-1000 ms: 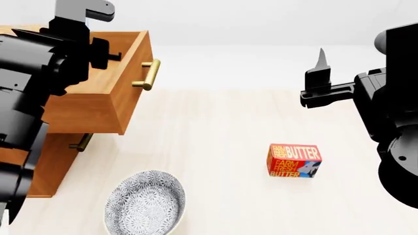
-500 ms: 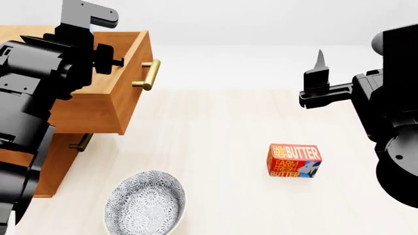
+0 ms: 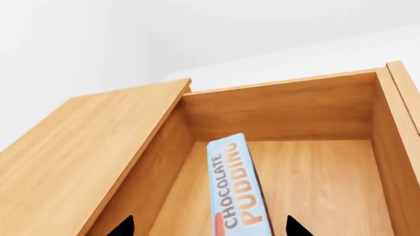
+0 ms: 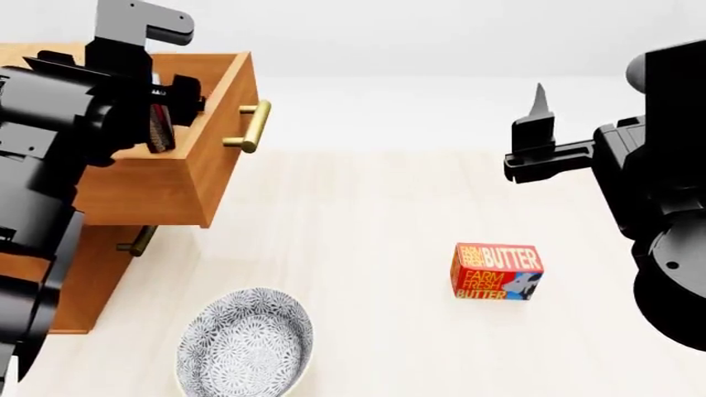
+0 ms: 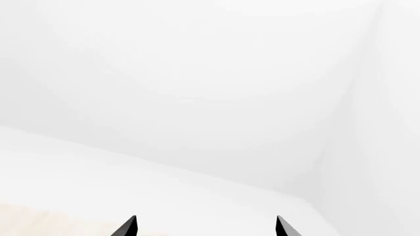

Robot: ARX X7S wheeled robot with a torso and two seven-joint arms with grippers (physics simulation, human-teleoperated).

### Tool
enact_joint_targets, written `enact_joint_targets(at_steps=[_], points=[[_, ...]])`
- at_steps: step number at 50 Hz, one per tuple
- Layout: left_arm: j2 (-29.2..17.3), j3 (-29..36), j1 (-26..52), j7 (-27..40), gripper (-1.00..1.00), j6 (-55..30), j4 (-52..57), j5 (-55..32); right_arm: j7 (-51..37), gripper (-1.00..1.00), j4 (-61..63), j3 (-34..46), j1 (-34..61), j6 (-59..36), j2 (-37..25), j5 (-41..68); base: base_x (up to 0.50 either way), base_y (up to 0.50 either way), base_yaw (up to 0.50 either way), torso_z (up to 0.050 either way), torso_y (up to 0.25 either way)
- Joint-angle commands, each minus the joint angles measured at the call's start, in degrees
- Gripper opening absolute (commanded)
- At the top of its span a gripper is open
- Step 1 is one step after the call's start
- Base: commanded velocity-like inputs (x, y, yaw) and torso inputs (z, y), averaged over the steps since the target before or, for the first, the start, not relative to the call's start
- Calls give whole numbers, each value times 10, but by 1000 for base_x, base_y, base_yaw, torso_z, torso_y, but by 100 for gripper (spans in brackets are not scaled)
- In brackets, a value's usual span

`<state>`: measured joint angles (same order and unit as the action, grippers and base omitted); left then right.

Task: Put the chocolate pudding in the top drawer of the cabinet and close it.

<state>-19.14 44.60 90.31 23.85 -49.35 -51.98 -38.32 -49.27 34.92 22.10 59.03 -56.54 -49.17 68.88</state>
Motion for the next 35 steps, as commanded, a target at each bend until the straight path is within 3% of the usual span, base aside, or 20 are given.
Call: enact_joint_targets(at_steps=[1,16,35], points=[[-16,-12,10,10,100,-21,38,-17,-4,100,2,1,6,-4,0,5,0,0,0,0,0],[-54,-50,22,40,100,-62,196,-64,-7,100,3,4,16,-8,4,10,0,0,0,0,0],[-40,-97,-43,69,100,-91,416,-168,-13,100,15,-11,14,-3,-10,26,0,0,0,0,0]])
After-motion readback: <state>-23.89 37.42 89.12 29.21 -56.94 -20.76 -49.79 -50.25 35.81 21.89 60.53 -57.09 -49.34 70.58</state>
